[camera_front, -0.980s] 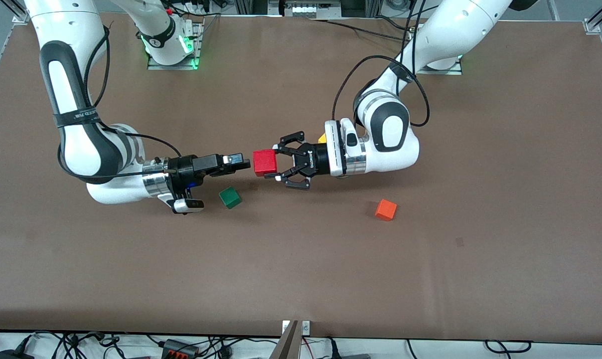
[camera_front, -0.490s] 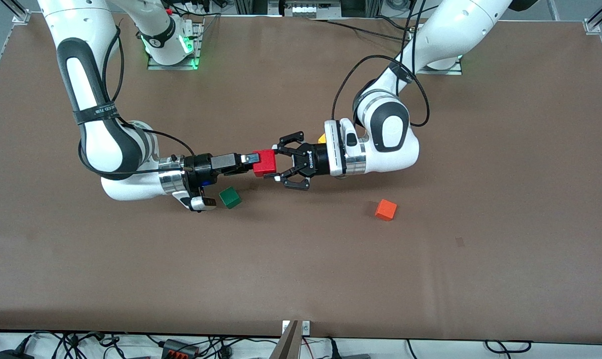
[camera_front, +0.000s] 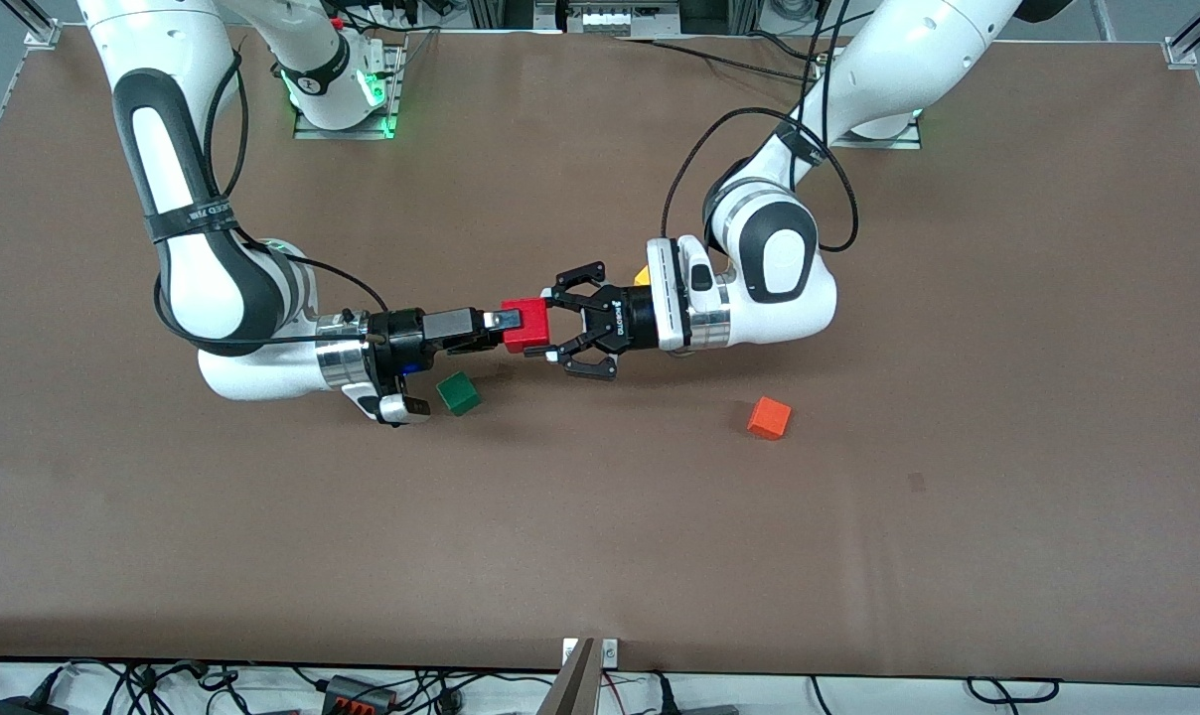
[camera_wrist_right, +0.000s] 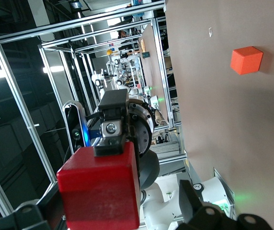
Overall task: Pass red block to right arm, stack on blue
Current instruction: 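Close the right gripper on the red cube held by the left gripper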
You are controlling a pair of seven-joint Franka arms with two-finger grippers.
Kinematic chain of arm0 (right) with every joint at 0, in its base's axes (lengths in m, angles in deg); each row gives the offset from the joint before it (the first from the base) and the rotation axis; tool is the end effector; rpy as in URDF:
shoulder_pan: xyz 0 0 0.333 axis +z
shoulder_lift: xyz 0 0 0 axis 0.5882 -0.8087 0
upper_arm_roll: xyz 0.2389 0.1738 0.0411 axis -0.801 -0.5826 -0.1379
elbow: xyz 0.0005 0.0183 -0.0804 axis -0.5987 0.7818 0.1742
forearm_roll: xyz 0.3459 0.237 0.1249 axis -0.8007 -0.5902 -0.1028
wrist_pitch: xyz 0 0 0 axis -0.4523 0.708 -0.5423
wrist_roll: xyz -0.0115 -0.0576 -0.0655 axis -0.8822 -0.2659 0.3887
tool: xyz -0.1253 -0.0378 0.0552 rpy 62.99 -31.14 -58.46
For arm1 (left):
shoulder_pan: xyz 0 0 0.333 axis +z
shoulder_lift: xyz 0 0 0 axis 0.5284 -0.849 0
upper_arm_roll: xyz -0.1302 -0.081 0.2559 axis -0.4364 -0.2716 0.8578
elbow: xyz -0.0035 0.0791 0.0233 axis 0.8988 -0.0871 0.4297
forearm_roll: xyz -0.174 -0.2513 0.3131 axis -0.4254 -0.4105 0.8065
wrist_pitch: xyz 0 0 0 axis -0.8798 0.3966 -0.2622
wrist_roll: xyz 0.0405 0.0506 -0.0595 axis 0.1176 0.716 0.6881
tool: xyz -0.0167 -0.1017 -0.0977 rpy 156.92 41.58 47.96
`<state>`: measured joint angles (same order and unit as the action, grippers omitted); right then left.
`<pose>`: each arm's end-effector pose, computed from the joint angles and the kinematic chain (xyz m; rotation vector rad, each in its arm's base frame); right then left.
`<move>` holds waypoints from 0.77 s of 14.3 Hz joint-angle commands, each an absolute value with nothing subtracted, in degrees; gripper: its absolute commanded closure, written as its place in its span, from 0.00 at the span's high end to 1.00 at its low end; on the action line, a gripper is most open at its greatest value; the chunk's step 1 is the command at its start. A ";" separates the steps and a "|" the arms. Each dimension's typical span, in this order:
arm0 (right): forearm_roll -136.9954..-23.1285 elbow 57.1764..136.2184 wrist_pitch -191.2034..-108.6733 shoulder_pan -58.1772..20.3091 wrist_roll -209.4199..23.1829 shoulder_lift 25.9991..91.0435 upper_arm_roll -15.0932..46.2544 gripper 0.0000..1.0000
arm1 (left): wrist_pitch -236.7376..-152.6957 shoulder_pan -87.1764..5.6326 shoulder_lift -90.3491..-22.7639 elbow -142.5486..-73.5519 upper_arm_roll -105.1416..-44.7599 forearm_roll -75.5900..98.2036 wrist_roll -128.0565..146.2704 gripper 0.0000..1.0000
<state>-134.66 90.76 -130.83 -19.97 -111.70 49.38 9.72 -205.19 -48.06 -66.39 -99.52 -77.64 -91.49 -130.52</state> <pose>0.6477 0.3280 0.3005 -1.6168 0.0204 0.3011 0.6120 -0.4802 0.3011 1.3059 -1.0367 1.2838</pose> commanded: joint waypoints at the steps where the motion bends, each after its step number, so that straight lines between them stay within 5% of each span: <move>1: -135.15 89.87 -131.88 -18.89 -110.67 49.11 9.96 1.00 | -206.49 -48.60 -66.79 -98.34 -77.72 -93.78 -133.57 0.03; 3: -135.15 89.87 -131.88 -18.89 -110.76 49.11 9.96 0.94 | -206.49 -48.60 -66.71 -98.34 -77.72 -93.78 -133.57 0.03; 5: -135.15 89.79 -131.96 -18.89 -110.85 49.11 9.96 0.69 | -206.49 -48.60 -66.71 -98.08 -77.72 -93.78 -133.57 0.03; 6: -135.15 89.61 -131.96 -18.98 -111.72 49.11 9.96 0.50 | -206.49 -48.51 -66.71 -98.07 -77.72 -93.78 -133.57 0.03; 7: -135.50 89.43 -131.96 -19.33 -110.77 49.11 9.96 0.17 | -206.40 -48.42 -66.71 -97.99 -77.72 -93.78 -133.57 0.03; 9: -137.25 89.26 -131.88 -19.16 -110.85 49.11 10.04 0.00 | -206.40 -48.33 -66.71 -98.07 -77.72 -93.70 -133.57 0.03; 11: -137.26 89.17 -131.96 -19.07 -110.85 49.11 10.04 0.00 | -206.31 -48.16 -66.71 -98.07 -77.72 -93.70 -132.88 0.06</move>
<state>-135.41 89.49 -131.14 -19.41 -112.05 49.39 9.87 -205.58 -48.01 -66.74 -99.25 -77.59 -91.94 -130.24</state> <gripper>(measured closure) 0.432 0.445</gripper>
